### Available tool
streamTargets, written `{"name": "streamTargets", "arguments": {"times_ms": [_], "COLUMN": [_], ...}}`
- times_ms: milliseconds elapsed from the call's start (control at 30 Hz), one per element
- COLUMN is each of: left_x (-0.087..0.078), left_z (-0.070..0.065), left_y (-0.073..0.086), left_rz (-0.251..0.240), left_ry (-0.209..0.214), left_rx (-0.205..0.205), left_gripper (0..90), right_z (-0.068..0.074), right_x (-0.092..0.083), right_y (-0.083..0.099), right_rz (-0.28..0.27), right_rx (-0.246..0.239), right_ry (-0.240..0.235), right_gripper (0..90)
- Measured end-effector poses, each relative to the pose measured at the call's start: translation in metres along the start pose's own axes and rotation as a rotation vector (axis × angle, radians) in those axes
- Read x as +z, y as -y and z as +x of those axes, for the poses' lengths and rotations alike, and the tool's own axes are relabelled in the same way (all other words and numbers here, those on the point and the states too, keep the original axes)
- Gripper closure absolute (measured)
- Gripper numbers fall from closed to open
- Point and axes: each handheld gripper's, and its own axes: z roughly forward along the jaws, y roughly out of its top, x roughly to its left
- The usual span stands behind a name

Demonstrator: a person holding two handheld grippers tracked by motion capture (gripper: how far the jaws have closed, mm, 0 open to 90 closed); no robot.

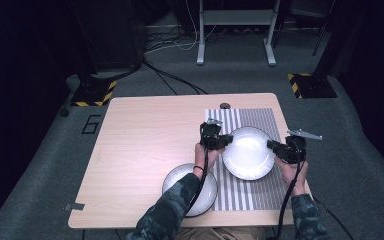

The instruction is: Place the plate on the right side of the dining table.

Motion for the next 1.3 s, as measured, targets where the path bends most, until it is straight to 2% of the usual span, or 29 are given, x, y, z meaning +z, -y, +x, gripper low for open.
{"name": "streamTargets", "arguments": {"times_ms": [267,467,567,933,1300], "left_x": [0.006,0.014,0.017,0.032,0.045], "left_z": [0.004,0.007,0.008,0.013,0.019], "left_y": [-0.001,0.001,0.0,-0.002,-0.003], "left_rz": [0.009,0.021,0.033,0.076,0.103], "left_ry": [-0.016,-0.027,-0.034,-0.086,-0.09], "left_rx": [-0.002,-0.031,-0.032,-0.042,-0.053], "left_gripper": [80.2,79.9,79.7,79.1,78.7], "right_z": [-0.003,-0.006,-0.008,-0.018,-0.025], "right_x": [0.008,0.015,0.019,0.038,0.047], "right_y": [-0.001,-0.003,-0.004,0.001,0.003], "right_rz": [0.019,0.041,0.044,0.076,0.095], "right_rx": [0.0,-0.008,-0.012,0.029,0.063], "right_ry": [0.004,0.013,0.013,0.014,0.023], "right_gripper": [80.1,79.8,79.7,79.0,79.4]}}
